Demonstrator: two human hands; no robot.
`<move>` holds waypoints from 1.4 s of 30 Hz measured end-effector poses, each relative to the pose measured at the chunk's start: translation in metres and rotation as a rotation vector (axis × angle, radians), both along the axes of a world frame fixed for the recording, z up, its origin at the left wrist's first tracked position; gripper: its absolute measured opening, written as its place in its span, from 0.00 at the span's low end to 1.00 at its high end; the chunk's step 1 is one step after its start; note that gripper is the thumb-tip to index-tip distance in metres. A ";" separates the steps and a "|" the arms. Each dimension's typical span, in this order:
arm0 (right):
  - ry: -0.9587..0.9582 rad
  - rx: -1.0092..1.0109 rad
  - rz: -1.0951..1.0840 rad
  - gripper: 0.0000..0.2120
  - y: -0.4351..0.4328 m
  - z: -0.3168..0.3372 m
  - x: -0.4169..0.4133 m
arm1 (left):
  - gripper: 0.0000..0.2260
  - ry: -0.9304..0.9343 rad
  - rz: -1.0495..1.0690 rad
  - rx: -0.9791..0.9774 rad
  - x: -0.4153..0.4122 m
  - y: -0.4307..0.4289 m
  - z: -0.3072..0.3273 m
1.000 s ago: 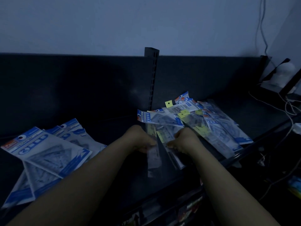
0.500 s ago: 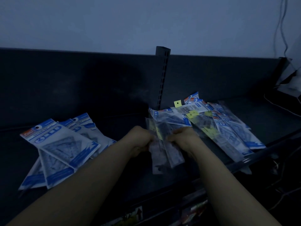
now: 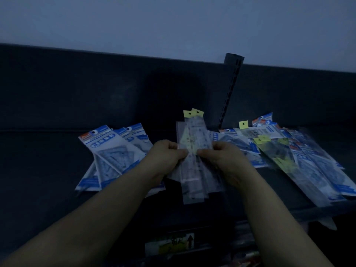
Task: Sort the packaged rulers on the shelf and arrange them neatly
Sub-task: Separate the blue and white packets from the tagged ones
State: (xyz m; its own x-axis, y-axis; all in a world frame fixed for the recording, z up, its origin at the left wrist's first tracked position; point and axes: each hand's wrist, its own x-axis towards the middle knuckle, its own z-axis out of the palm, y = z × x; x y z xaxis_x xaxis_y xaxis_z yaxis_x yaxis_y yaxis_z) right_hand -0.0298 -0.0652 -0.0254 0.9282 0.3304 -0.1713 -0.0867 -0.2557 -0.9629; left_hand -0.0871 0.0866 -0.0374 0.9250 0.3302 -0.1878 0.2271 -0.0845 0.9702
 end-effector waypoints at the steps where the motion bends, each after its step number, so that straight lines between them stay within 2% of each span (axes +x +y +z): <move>1: -0.029 -0.012 0.023 0.09 0.005 0.003 -0.004 | 0.08 -0.010 0.016 0.017 -0.004 0.005 0.002; 5: -0.123 -0.065 0.068 0.07 0.029 0.012 -0.021 | 0.09 -0.028 0.064 0.084 -0.025 0.025 0.009; 15: -0.136 0.013 0.229 0.05 0.132 0.030 -0.092 | 0.17 -0.076 0.225 0.170 -0.120 0.112 0.027; 19: -0.188 -0.015 0.314 0.03 0.187 0.034 -0.132 | 0.15 -0.064 0.324 0.131 -0.173 0.156 0.035; 22: -0.224 0.003 0.356 0.08 0.232 0.037 -0.169 | 0.12 -0.081 0.390 0.094 -0.218 0.194 0.037; 24: -0.239 0.034 0.402 0.07 0.261 0.037 -0.193 | 0.10 -0.102 0.447 0.069 -0.248 0.219 0.036; 27: -0.224 0.065 0.475 0.06 0.304 0.036 -0.226 | 0.11 -0.124 0.545 0.032 -0.289 0.252 0.035; 34: -0.176 0.079 0.671 0.04 0.399 0.037 -0.293 | 0.14 -0.083 0.732 0.111 -0.373 0.328 0.030; 42: -0.161 0.061 0.834 0.04 0.508 0.039 -0.336 | 0.15 0.012 0.945 0.171 -0.426 0.412 0.035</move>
